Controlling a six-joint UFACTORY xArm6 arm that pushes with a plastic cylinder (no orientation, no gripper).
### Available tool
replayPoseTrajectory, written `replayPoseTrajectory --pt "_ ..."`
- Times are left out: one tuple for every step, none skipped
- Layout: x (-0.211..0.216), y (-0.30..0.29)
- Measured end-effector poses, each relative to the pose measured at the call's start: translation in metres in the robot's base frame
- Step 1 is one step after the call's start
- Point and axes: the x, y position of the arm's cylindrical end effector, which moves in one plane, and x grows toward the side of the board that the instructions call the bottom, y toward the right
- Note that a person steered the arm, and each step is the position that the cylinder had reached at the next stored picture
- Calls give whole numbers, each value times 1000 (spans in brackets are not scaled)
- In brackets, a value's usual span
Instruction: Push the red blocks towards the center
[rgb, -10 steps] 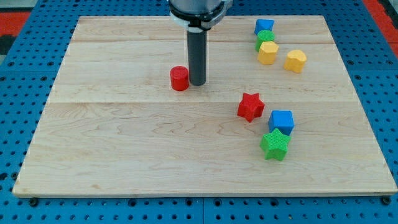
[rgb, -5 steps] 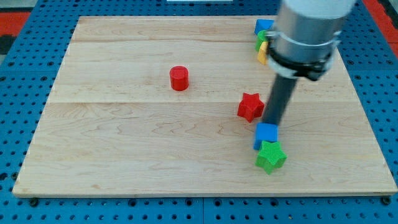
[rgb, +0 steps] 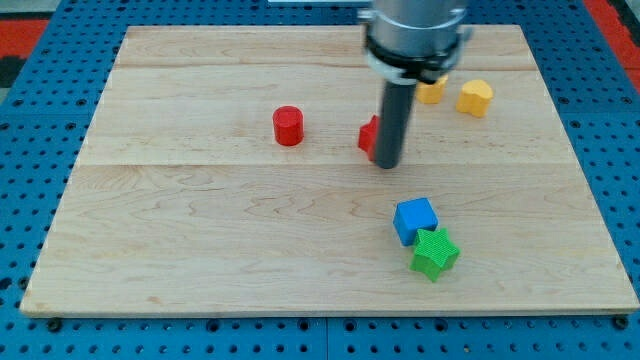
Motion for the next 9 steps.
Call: replayPoseTrajectory --pt "-4 -15" --pt "-4 39" --pt "-23 59" --pt "-59 58" --pt "-64 6" --pt "-67 -48" --pt "-80 -45" --pt "-99 20" --pt "-59 44"
